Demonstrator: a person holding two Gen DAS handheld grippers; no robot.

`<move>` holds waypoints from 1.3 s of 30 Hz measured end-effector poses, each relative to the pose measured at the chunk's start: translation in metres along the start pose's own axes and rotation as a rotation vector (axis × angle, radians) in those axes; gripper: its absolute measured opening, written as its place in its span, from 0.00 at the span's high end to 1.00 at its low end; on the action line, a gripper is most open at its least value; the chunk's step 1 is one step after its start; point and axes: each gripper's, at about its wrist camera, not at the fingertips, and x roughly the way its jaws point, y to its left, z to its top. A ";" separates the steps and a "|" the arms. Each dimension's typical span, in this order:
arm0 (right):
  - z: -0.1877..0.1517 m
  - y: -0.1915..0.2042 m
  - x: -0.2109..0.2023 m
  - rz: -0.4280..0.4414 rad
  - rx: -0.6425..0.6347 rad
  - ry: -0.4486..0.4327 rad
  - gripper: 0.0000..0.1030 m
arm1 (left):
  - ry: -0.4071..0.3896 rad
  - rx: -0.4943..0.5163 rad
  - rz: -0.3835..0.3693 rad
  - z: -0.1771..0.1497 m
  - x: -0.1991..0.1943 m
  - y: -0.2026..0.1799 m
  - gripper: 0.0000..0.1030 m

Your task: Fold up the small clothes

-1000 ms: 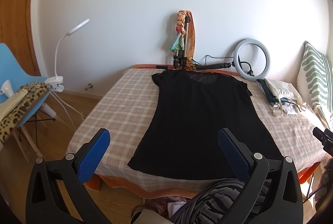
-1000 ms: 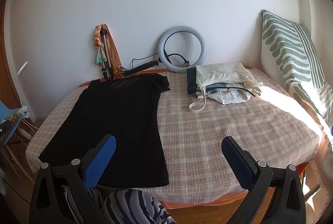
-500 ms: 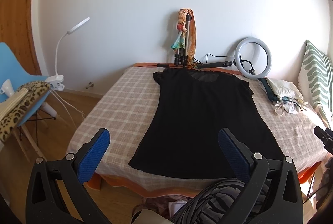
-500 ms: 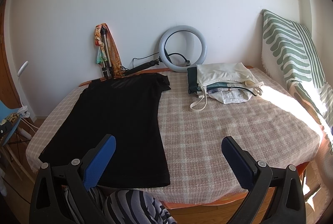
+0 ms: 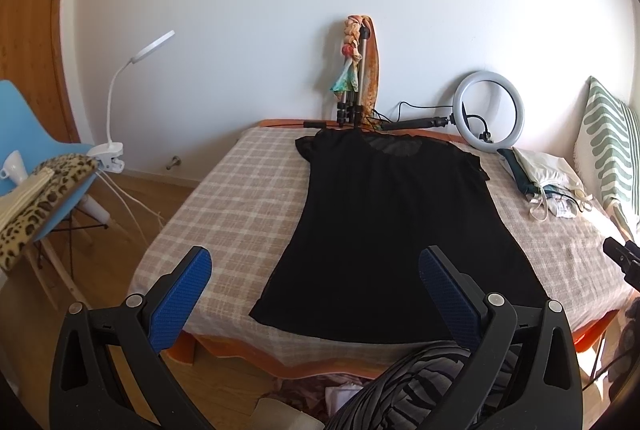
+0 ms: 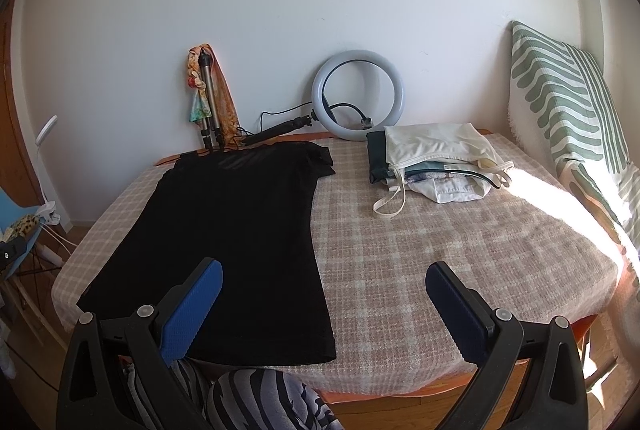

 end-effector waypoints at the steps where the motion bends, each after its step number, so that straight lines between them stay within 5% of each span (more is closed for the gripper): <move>1: 0.001 0.001 0.001 0.003 -0.001 0.000 0.00 | 0.004 -0.001 0.000 0.000 0.001 0.001 0.00; 13: 0.027 0.026 0.010 0.065 -0.056 -0.019 0.01 | 0.026 -0.044 -0.096 -0.010 0.017 0.027 0.00; 19: 0.064 0.055 0.024 0.161 -0.106 -0.004 0.10 | 0.021 -0.091 -0.098 -0.021 0.027 0.058 0.01; 28: 0.115 0.128 0.098 0.284 -0.203 0.101 0.22 | 0.148 -0.168 -0.162 -0.044 0.075 0.086 0.22; 30: 0.123 0.145 0.115 0.321 -0.204 0.140 0.22 | 0.175 -0.189 -0.193 -0.049 0.086 0.089 0.34; 39: 0.157 0.236 0.204 0.416 -0.238 0.277 0.23 | 0.253 -0.233 -0.269 -0.065 0.126 0.093 0.44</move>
